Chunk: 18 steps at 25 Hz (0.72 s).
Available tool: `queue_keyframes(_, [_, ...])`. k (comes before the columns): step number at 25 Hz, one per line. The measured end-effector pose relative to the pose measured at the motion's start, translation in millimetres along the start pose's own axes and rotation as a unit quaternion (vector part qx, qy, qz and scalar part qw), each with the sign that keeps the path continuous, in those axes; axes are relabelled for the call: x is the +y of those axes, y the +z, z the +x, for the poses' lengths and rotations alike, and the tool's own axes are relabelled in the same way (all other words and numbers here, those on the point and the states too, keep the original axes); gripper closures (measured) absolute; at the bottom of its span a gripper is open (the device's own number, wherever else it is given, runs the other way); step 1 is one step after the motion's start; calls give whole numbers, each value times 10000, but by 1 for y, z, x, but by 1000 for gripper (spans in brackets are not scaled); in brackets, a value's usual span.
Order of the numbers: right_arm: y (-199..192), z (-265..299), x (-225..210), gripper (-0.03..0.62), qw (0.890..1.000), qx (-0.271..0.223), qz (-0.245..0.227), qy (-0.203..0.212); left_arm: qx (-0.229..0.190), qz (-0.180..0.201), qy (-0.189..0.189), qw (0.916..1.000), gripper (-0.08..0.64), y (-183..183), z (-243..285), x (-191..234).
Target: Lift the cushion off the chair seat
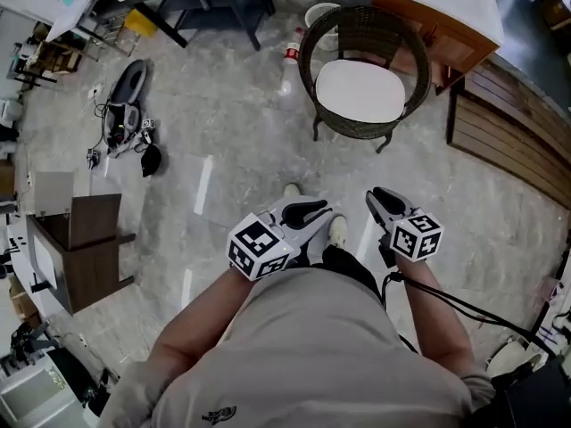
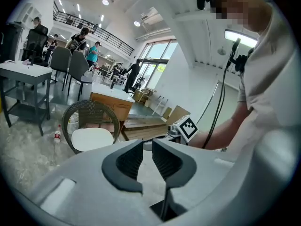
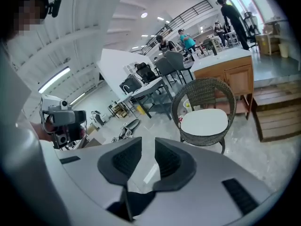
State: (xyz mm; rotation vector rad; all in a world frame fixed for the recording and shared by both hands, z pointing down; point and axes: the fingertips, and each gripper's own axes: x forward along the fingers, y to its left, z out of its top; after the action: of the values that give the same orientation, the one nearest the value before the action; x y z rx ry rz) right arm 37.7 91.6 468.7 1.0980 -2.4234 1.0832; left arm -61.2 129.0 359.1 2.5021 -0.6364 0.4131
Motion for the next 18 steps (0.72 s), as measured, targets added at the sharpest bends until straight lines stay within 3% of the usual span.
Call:
queue_keyframes(9, [17, 69, -51, 502, 9925, -248, 815, -873, 412, 276, -806, 9955, 503, 33, 7, 91])
queue_keyframes(13, [14, 100, -84, 502, 9804, -583, 1574, -1032, 663, 318, -1085, 9914, 503, 33, 23, 125])
queue_keyframes(18, [-8, 138, -150, 502, 9569, -750, 2566, -1133, 825, 132, -1166, 9896, 503, 32, 54, 154])
